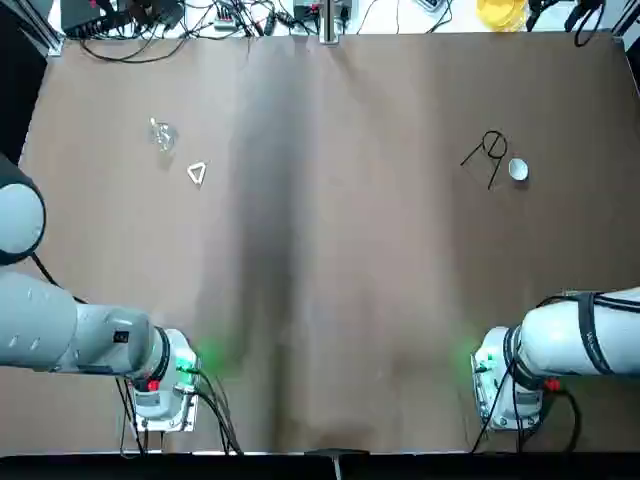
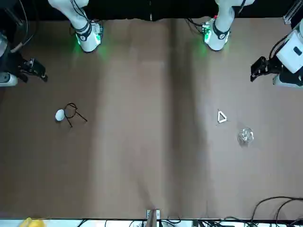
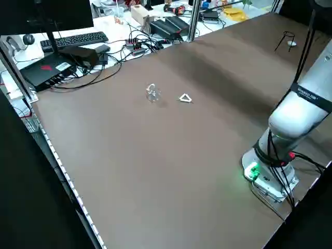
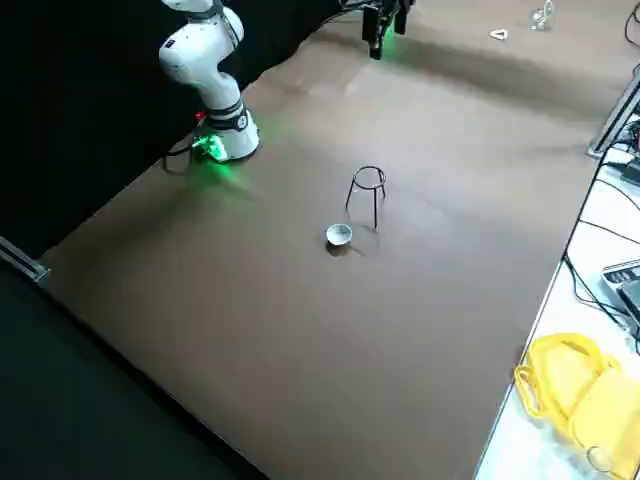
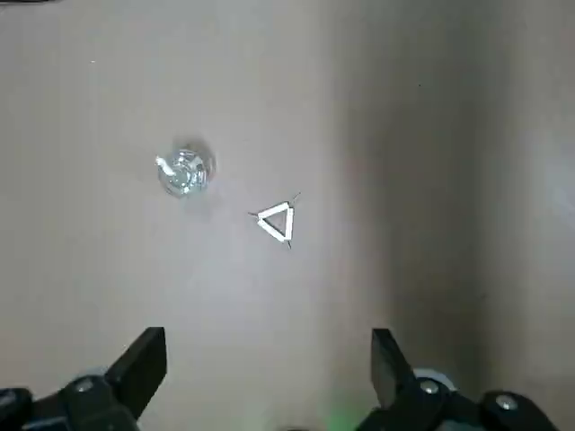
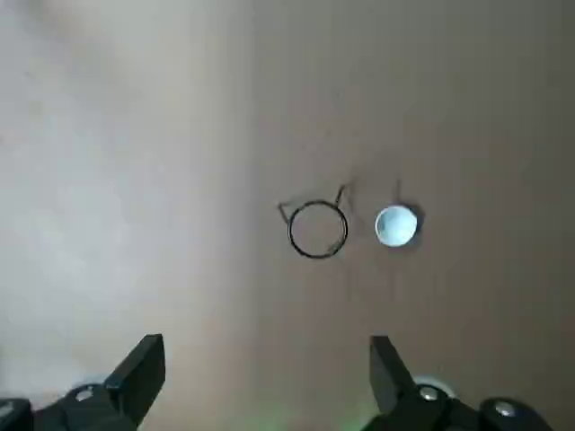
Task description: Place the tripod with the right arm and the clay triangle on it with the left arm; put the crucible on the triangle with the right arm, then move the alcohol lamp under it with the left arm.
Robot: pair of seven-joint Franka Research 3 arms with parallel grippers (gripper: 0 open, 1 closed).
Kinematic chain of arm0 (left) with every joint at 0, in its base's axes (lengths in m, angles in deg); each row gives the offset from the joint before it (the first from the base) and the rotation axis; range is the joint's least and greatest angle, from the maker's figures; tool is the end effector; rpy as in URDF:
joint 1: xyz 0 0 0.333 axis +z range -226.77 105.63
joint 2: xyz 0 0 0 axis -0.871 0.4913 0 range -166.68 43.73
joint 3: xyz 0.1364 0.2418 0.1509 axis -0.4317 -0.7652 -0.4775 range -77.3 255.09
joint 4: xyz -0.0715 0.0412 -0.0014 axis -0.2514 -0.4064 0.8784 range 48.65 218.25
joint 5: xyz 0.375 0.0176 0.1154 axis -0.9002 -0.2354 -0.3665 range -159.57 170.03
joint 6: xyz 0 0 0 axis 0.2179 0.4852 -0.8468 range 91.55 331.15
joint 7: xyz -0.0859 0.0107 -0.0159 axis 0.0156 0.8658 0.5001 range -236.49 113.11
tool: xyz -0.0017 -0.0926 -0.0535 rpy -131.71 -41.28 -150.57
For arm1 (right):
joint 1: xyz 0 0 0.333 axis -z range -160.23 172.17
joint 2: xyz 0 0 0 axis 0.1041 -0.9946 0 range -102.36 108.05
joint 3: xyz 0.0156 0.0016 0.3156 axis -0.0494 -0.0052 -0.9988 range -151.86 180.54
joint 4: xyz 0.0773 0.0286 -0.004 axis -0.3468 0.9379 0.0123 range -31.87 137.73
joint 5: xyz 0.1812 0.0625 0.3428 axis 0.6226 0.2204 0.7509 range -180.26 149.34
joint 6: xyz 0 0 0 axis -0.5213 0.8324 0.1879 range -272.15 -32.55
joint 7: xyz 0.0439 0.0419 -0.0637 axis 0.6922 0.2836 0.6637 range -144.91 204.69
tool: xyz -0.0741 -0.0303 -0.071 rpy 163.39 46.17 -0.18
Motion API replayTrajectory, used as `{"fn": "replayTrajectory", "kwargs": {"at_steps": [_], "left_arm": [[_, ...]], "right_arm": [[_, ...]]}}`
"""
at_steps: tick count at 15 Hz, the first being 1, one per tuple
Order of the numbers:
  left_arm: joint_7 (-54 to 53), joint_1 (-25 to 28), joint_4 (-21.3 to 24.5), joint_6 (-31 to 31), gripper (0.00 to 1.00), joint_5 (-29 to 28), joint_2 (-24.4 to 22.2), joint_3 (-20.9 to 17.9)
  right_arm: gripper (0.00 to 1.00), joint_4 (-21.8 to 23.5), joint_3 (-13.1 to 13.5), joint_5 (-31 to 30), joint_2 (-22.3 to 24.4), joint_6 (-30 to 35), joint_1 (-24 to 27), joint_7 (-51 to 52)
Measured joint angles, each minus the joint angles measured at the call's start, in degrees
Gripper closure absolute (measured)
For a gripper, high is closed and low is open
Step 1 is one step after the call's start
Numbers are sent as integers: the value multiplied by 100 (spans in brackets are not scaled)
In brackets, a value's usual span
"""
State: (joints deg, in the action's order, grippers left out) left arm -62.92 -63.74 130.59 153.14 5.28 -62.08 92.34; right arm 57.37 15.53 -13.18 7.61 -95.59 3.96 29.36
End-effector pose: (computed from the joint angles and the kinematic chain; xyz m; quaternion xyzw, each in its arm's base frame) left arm 0.5421 -0.0632 0.6365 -0.9976 0.0683 0.0109 0.0005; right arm 0.5238 0.0114 0.6180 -0.9995 -0.0027 0.0259 0.0205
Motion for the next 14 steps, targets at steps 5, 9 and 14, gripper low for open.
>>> {"fn": "replayTrajectory", "kwargs": {"at_steps": [5,9,14], "left_arm": [[7,-5,37,1,0,-1,34,31],[-7,89,38,92,0,-1,228,-3],[-1184,280,44,361,0,-2,677,-33]], "right_arm": [[0,-6,-11,5,22,354,29,-3],[0,51,-88,27,-111,147,-18,-3],[0,264,-105,26,-286,-223,-38,-3]]}}
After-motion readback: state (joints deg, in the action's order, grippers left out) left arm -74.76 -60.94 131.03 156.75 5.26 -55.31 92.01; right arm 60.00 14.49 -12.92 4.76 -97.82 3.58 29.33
